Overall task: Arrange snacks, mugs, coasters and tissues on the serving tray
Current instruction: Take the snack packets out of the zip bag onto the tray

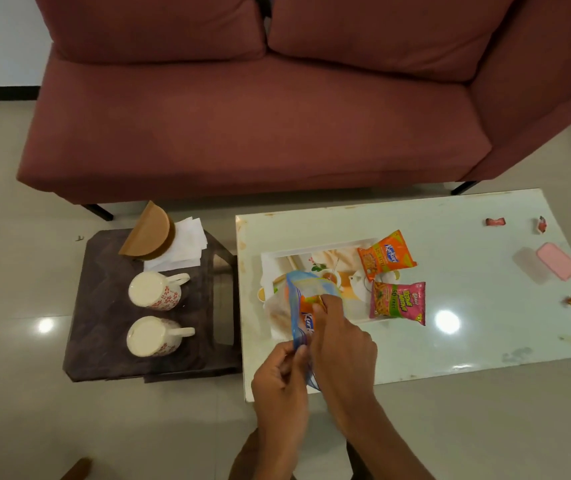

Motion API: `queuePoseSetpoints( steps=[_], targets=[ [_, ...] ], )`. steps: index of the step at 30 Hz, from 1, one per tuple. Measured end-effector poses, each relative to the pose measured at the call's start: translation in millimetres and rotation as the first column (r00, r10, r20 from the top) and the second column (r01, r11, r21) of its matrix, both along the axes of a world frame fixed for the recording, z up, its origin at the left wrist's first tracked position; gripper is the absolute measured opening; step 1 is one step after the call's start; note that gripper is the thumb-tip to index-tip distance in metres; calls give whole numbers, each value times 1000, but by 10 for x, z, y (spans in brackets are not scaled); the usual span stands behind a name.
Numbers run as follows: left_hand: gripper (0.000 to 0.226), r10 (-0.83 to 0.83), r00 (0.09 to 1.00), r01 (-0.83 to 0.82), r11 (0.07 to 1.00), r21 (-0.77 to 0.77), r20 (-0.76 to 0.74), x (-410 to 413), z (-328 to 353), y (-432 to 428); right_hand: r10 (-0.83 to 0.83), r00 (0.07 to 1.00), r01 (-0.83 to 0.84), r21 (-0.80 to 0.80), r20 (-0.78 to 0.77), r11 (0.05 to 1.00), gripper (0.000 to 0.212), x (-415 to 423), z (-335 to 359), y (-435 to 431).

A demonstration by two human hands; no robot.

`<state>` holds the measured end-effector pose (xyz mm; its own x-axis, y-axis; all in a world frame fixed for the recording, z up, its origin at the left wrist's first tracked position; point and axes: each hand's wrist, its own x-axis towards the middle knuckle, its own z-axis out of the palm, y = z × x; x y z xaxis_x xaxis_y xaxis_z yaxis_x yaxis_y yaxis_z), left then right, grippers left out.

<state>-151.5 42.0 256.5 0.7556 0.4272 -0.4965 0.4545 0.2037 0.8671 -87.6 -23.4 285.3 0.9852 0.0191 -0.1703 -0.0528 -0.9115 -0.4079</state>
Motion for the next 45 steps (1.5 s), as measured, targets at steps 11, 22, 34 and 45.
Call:
queuePoseSetpoints(
  steps=[11,22,34,45],
  targets=[
    [15,343,922,-372,913,-168,-178,154,-146,141,-88,977,38,249,194,968,48,216,399,-668],
    [15,369,914,-391,913,-117,-170,94,-59,-54,-264,962,234,297,66,926,30,1524,-958,-1810],
    [19,468,876,-476,878,-48,-116,2,-350,-567,-135,989,143,148,-61,979,35,2374,-2427,-1671],
    [25,508,851,-511,860,18,-133,0,-319,-757,-2,1000,-1,377,9,926,27,2010,-1720,-1558]
  ],
)
